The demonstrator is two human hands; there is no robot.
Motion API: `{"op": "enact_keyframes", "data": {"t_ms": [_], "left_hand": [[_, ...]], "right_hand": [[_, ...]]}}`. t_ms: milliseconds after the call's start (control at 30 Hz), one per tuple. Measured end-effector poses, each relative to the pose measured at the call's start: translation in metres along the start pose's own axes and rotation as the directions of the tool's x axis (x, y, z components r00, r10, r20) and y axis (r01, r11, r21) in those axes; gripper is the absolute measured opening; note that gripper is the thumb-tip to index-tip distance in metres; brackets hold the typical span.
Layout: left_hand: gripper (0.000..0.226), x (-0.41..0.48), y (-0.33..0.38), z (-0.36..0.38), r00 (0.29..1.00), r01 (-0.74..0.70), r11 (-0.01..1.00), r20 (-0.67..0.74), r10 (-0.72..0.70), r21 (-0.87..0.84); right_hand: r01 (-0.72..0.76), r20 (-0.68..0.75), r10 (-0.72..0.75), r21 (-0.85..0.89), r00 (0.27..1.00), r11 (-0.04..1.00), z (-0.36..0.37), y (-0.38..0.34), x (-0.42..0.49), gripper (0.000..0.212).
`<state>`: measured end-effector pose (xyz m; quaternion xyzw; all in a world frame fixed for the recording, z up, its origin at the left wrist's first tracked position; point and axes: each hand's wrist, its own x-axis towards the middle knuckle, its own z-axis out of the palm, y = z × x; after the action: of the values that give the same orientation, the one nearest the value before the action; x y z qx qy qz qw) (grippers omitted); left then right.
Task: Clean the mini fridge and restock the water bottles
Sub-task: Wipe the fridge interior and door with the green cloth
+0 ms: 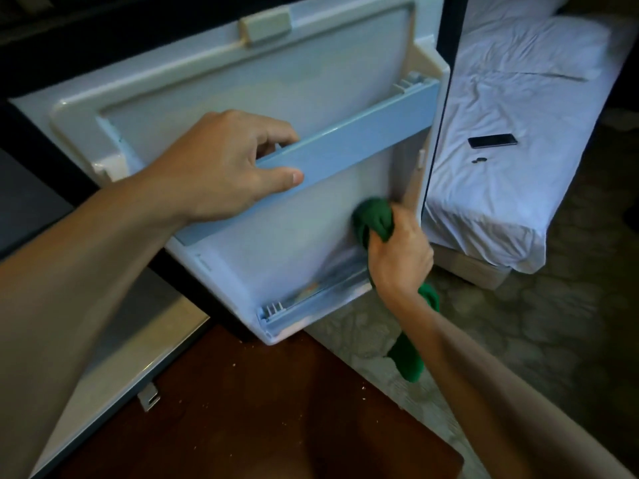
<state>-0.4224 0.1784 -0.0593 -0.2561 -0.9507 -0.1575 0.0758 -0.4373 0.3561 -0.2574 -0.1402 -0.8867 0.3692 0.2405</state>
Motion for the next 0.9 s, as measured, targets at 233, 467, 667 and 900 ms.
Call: {"op": "enact_keyframes", "data": {"t_ms": [233, 467, 667, 900], "left_hand": [[0.021, 0.0, -0.002, 0.002, 1.0, -0.002, 1.0, -0.007, 0.002, 0.019], [0.028, 0.011, -0.006, 0.003, 0.999, 0.03, 0.998, -0.015, -0.029, 0.057], [0.02, 0.009, -0.006, 0.001, 0.998, 0.068, 0.997, -0.01, -0.067, 0.034], [0.031, 0.014, -0.005, 0.003, 0.995, 0.094, 0.995, -0.029, -0.093, 0.038]], "right_hand": [[0.086, -0.321, 0.027, 0.333, 0.947, 0.939, -0.015, -0.052, 0.028, 0.033], [-0.174, 0.04, 0.169, 0.206, 0.985, 0.963, 0.037, -0.022, -0.016, 0.038], [-0.216, -0.127, 0.282, 0.38, 0.951, 0.899, 0.016, -0.043, 0.029, 0.027], [0.281, -0.051, -0.291, 0.458, 0.956, 0.843, 0.038, -0.073, -0.063, 0.056]]}}
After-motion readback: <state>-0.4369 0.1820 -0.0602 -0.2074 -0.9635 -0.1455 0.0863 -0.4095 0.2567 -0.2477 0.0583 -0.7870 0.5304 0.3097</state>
